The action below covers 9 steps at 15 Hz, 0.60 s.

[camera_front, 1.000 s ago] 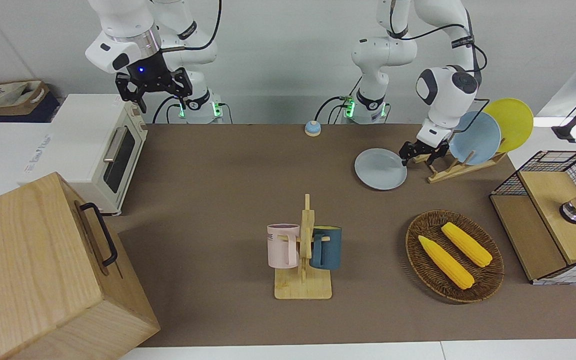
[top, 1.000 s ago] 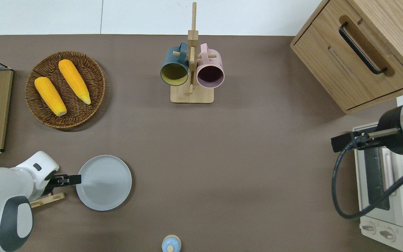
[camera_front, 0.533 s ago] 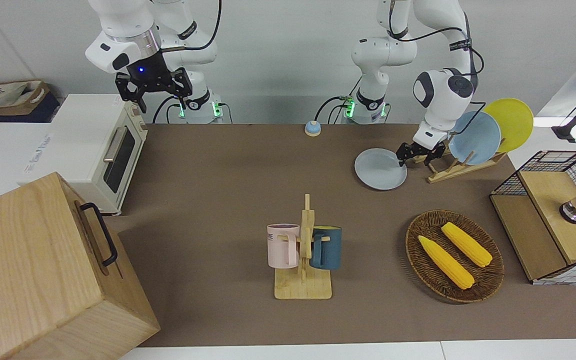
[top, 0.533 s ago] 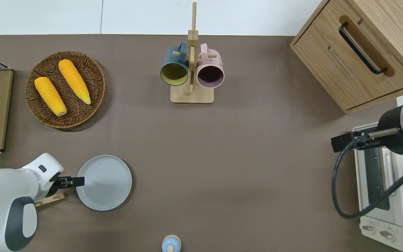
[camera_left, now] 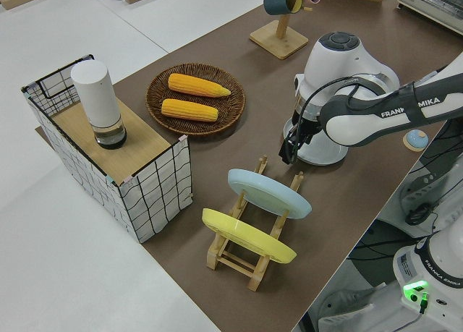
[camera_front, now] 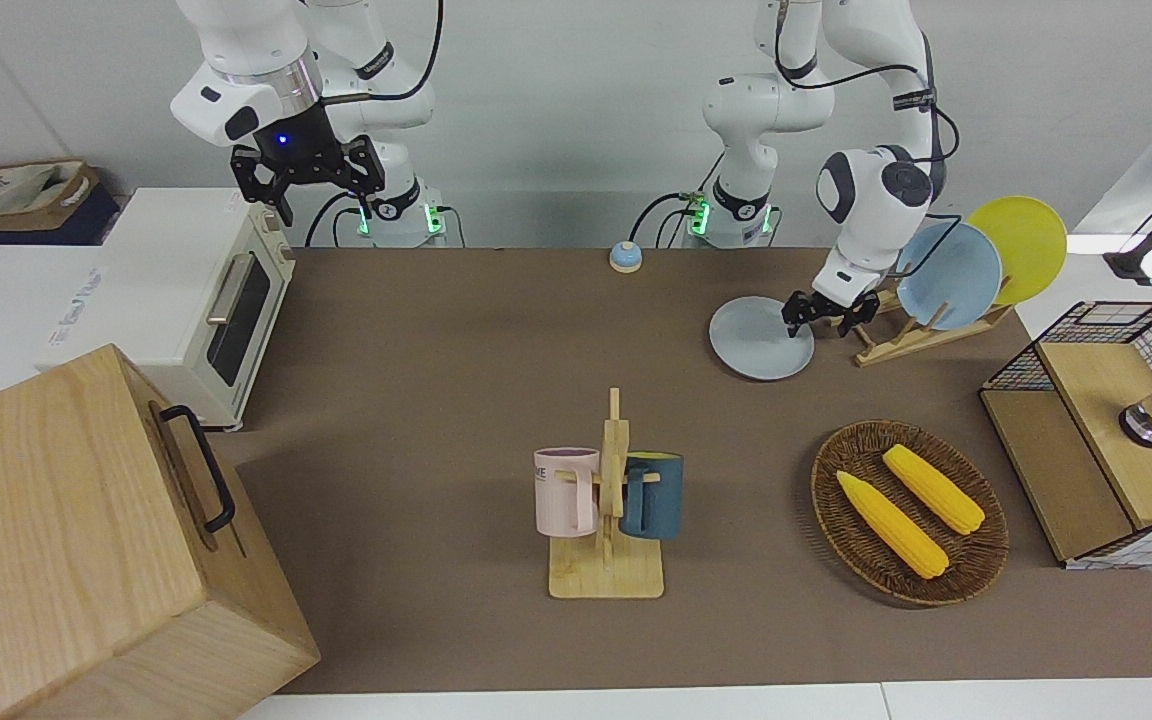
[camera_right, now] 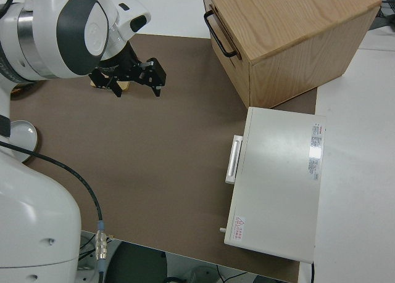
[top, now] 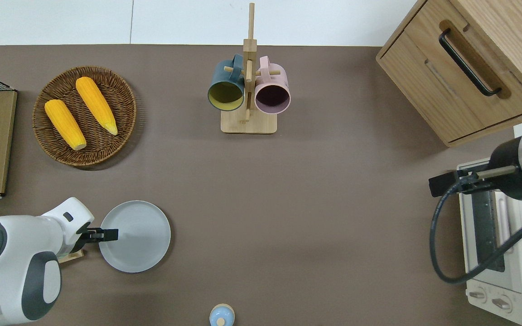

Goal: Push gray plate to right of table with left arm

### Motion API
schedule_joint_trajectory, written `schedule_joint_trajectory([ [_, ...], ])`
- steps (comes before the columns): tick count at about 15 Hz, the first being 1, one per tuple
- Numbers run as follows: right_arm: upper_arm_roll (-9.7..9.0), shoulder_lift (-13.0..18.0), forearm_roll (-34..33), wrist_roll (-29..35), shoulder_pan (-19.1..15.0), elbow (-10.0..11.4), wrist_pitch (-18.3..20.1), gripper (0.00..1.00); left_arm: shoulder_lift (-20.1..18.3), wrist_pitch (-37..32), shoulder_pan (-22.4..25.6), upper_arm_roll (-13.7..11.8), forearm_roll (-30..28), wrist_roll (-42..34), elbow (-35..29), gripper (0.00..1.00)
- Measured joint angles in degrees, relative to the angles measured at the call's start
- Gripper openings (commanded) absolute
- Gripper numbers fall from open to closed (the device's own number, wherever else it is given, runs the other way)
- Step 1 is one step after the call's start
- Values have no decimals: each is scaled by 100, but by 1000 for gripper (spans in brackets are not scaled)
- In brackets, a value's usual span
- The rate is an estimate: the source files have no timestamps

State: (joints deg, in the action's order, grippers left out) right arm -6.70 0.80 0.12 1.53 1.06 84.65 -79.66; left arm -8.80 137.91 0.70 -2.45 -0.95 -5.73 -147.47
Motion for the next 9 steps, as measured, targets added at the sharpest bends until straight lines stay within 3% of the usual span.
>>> schedule_joint_trajectory([
  [3, 0, 0, 0, 0, 0, 0, 0, 983, 143, 104, -142, 10, -5, 52, -4, 914],
  [6, 0, 0, 0, 0, 0, 0, 0, 983, 220, 164, -184, 8, -5, 76, -3, 434],
  [9, 0, 0, 0, 0, 0, 0, 0, 983, 243, 169, -184, 3, -5, 79, -3, 69],
])
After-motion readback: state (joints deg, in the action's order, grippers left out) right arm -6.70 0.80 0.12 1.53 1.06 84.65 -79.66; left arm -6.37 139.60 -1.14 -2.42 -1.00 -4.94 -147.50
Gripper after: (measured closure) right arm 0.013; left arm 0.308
